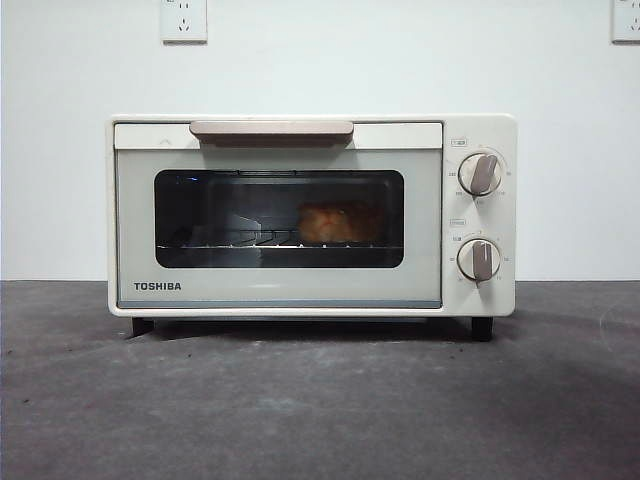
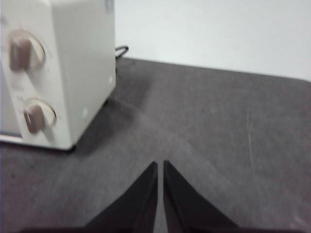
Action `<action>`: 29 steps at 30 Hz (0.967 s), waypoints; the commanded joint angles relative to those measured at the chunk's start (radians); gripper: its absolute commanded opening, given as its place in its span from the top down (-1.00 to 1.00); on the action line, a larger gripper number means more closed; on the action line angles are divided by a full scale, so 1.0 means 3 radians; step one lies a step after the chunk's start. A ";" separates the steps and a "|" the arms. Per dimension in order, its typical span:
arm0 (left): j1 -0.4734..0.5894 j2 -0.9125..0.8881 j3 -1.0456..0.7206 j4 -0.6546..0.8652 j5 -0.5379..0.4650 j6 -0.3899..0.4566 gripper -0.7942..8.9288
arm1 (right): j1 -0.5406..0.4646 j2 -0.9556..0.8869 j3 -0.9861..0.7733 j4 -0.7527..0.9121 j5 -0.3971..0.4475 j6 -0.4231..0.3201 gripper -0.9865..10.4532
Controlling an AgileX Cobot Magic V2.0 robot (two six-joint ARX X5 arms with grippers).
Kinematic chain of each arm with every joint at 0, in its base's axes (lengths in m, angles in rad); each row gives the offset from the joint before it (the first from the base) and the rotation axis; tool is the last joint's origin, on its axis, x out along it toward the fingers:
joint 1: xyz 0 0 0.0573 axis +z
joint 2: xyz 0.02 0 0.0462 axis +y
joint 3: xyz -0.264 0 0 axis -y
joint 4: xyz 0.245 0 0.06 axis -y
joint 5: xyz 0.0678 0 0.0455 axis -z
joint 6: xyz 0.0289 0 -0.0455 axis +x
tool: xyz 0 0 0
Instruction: The left arm flap open the oven, the right arm pick bread and place it into oven, the left arm flap close the oven
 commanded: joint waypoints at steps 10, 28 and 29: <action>-0.0003 -0.0004 -0.0067 -0.0020 -0.0009 0.0053 0.82 | -0.0056 -0.0122 -0.0144 -0.0113 -0.0011 0.0042 0.80; -0.0003 -0.0004 -0.0067 -0.0020 -0.0009 0.0053 0.82 | -0.0053 -0.0122 -0.0144 -0.0065 0.0001 0.0041 0.80; -0.0003 -0.0004 -0.0067 -0.0020 -0.0009 0.0053 0.82 | -0.0053 -0.0122 -0.0144 -0.0065 0.0001 0.0039 0.80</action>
